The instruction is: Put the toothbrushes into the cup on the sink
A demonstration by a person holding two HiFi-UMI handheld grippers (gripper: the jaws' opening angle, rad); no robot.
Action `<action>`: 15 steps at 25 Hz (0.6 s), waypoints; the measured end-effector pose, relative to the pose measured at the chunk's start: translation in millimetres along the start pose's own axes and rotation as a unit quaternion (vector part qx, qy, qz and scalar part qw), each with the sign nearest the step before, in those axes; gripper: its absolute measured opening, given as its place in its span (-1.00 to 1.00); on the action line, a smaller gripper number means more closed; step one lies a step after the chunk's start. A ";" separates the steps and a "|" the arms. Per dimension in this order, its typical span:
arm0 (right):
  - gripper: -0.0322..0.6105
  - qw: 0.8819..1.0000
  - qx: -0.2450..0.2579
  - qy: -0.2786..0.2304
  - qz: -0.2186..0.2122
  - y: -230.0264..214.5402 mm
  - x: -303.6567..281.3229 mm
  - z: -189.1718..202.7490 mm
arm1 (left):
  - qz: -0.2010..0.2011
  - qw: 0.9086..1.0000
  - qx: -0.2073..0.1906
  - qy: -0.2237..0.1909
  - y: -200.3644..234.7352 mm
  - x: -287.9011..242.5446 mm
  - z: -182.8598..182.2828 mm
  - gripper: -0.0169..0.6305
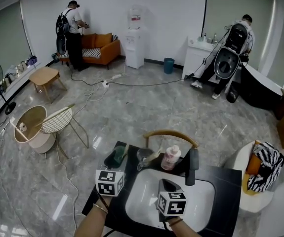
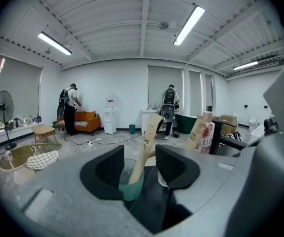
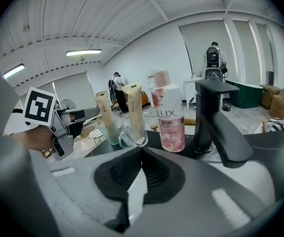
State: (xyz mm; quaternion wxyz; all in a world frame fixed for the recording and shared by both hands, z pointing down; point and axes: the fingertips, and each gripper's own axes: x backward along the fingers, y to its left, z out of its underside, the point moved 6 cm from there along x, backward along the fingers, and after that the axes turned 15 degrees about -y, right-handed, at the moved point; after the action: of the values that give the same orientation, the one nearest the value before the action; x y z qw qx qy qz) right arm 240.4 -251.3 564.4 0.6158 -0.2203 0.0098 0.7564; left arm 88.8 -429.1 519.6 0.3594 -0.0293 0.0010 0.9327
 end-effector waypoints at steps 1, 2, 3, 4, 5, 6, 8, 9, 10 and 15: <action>-0.89 1.000 0.000 -0.001 0.000 -0.1 1.5 0.3 | 0.001 1.000 -0.002 -0.001 -1.4 2.6 0.0 -0.37; -0.89 1.000 -0.001 -0.002 0.000 -0.4 3.0 0.3 | 0.001 1.000 -0.003 -0.002 -2.6 5.3 -0.3 -0.37; -0.89 1.000 -0.002 -0.003 0.000 -0.4 4.5 -0.1 | 0.000 1.000 -0.003 -0.004 -3.5 8.2 -0.9 -0.37; -0.89 1.000 -0.003 -0.004 0.001 -0.2 6.0 -1.0 | -0.001 1.000 -0.002 -0.006 -3.9 11.1 -1.6 -0.37; -0.89 1.000 -0.003 -0.005 0.001 0.4 7.6 -2.6 | -0.002 1.000 0.000 -0.008 -4.0 14.0 -2.5 -0.37; -0.89 1.000 -0.002 -0.007 0.000 1.1 9.3 -4.5 | -0.004 1.000 0.002 -0.010 -4.1 17.2 -3.7 -0.37; -0.89 1.000 0.000 -0.012 0.000 2.0 13.3 -8.1 | -0.009 1.000 0.008 -0.012 -5.4 24.7 -6.2 -0.37; -0.89 1.000 0.000 -0.014 -0.001 2.3 15.5 -9.0 | -0.012 1.000 0.010 -0.013 -6.5 29.0 -7.1 -0.37; -0.89 1.000 0.001 -0.017 -0.001 2.5 17.7 -9.5 | -0.014 1.000 0.012 -0.015 -7.8 33.7 -7.8 -0.37; -0.89 1.000 0.006 -0.027 -0.006 7.2 27.1 -15.3 | -0.021 0.999 0.023 -0.032 -16.2 59.6 -17.1 -0.37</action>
State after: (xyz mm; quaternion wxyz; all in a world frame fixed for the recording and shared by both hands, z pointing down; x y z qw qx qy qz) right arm 234.7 -232.3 539.3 0.6213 -0.1964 -0.0035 0.7586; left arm 56.5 -377.4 499.6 0.3789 0.0091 0.0098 0.9253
